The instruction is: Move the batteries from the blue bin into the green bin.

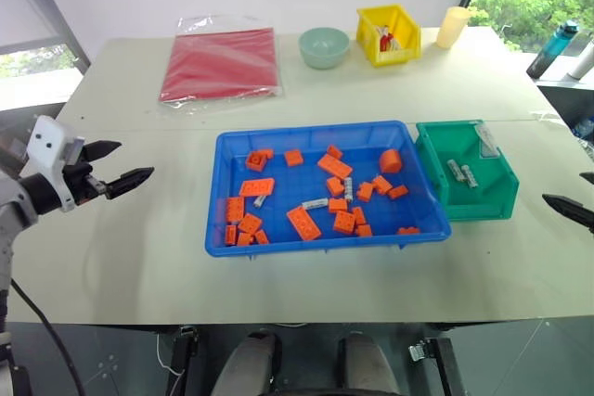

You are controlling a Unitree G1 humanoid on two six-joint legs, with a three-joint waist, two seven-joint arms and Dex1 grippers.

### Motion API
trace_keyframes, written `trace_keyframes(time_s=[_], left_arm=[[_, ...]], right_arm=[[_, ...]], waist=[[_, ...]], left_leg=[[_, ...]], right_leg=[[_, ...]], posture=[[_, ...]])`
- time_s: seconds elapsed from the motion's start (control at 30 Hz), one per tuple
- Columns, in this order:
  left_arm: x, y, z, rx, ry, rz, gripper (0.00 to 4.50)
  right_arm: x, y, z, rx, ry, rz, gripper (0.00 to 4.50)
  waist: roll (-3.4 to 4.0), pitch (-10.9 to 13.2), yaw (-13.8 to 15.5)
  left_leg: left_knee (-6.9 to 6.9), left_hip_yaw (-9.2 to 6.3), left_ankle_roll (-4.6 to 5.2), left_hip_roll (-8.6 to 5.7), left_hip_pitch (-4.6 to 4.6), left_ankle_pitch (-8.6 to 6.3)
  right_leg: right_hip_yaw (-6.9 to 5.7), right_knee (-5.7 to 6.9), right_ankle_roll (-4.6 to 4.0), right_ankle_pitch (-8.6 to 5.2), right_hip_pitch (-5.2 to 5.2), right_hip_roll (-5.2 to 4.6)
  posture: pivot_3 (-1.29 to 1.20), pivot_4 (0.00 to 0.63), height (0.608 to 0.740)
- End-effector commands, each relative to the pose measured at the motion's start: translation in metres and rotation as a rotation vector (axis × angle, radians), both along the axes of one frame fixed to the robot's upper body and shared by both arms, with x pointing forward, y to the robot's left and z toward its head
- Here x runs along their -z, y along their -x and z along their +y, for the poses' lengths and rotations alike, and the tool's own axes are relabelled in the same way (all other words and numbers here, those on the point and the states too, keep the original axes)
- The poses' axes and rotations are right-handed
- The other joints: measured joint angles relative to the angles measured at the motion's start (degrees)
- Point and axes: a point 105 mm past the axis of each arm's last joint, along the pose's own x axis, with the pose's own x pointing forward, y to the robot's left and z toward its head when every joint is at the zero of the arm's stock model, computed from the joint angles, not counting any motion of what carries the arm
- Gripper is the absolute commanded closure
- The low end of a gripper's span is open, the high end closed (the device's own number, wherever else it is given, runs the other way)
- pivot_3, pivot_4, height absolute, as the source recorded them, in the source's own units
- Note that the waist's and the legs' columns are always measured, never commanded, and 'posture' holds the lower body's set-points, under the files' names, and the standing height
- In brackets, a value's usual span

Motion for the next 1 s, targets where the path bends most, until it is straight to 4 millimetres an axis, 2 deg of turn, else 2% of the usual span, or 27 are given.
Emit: trace_keyframes(time_s=[0.03, 0.37, 0.53, 0.63, 0.83, 0.9, 1.0], left_arm=[[-0.016, 0.0, -0.001, 0.004, 0.014, -0.054, 0.0], [-0.012, 0.001, -0.009, 0.029, 0.046, -0.024, 0.0], [-0.017, -0.002, -0.016, 0.06, 0.044, -0.029, 0.0], [-0.025, -0.002, -0.029, 0.136, 0.032, -0.033, 0.0], [-0.056, 0.004, -0.072, 0.394, 0.025, -0.051, 0.0], [-0.063, 0.007, -0.086, 0.472, 0.014, -0.044, 0.0], [-0.068, 0.01, -0.106, 0.58, -0.012, -0.025, 0.0]], right_arm=[[-0.011, -0.002, 0.0, 0.009, 0.007, -0.048, 0.03], [-0.026, -0.005, -0.002, 0.03, -0.01, -0.061, 0.03], [-0.047, -0.012, 0.011, -0.021, 0.002, -0.103, 0.03], [-0.067, -0.02, 0.037, -0.123, -0.007, -0.124, 0.03], [-0.103, -0.042, 0.13, -0.471, -0.001, -0.16, 0.03], [-0.109, -0.05, 0.164, -0.575, -0.007, -0.157, 0.03], [-0.102, -0.059, 0.222, -0.732, -0.005, -0.122, 0.03]], waist=[[0.0, 0.0, 0.0], [0.0, 0.0, -0.1], [0.01, 0.0, 0.0], [0.06, 0.0, 0.0], [0.12, 0.1, -0.3], [0.11, 0.1, -0.2], [0.05, 0.2, -0.2]], left_leg=[[0.0, 0.0, 0.0, 0.0, 0.0, 0.0], [0.0, 0.01, 0.0, 0.0, 0.0, 0.0], [0.01, 0.02, 0.0, 0.0, 0.0, 0.0], [0.02, 0.02, 0.0, 0.01, -0.01, 0.0], [0.12, 0.02, -0.01, 0.05, -0.06, 0.0], [0.09, 0.01, -0.01, 0.04, -0.09, 0.0], [0.1, 0.0, -0.01, 0.06, -0.12, 0.0]], right_leg=[[0.0, 0.0, 0.0, 0.0, 0.0, 0.0], [0.0, 0.02, 0.0, 0.0, -0.01, 0.0], [0.0, 0.02, 0.0, 0.0, -0.01, 0.0], [0.0, 0.03, 0.0, 0.0, -0.01, 0.0], [-0.02, 0.1, 0.01, 0.0, -0.04, 0.02], [-0.03, 0.1, 0.01, 0.0, -0.08, 0.01], [-0.05, 0.1, 0.01, 0.0, -0.09, 0.02]], posture=[[0.0, 0.15, 0.717], [0.0, 0.15, 0.717], [0.0, 0.15, 0.717], [0.0, 0.15, 0.717], [0.0, 0.15, 0.717], [0.0, 0.15, 0.717], [0.0, 0.15, 0.717]])
